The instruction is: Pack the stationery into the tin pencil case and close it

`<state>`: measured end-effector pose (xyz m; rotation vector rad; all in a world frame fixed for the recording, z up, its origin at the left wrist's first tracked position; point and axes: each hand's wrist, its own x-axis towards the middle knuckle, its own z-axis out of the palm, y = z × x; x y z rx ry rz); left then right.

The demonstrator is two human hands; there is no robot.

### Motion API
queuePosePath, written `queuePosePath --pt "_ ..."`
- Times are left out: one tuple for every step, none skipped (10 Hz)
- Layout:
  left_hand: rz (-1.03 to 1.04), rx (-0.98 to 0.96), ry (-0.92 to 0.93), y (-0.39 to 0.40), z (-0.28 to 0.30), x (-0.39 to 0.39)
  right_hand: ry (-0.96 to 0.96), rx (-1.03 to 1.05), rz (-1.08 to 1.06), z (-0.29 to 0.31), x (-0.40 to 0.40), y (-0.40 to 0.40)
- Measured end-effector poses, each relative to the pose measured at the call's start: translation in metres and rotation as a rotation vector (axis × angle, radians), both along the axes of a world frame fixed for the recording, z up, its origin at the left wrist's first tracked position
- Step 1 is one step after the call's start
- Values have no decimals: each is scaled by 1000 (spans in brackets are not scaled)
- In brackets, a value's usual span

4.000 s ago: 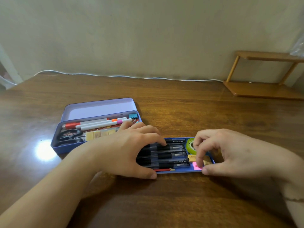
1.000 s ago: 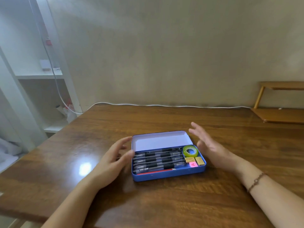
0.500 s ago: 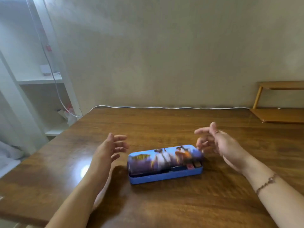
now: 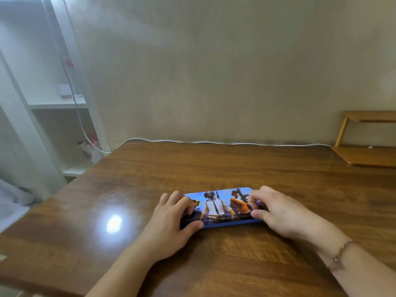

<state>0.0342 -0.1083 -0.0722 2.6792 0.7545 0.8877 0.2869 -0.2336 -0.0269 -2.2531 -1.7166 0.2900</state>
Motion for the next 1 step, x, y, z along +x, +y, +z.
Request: queuePosePath --pt "-33 -117 -185 -5 -1 -7 5 84 37 22 -3 -15"
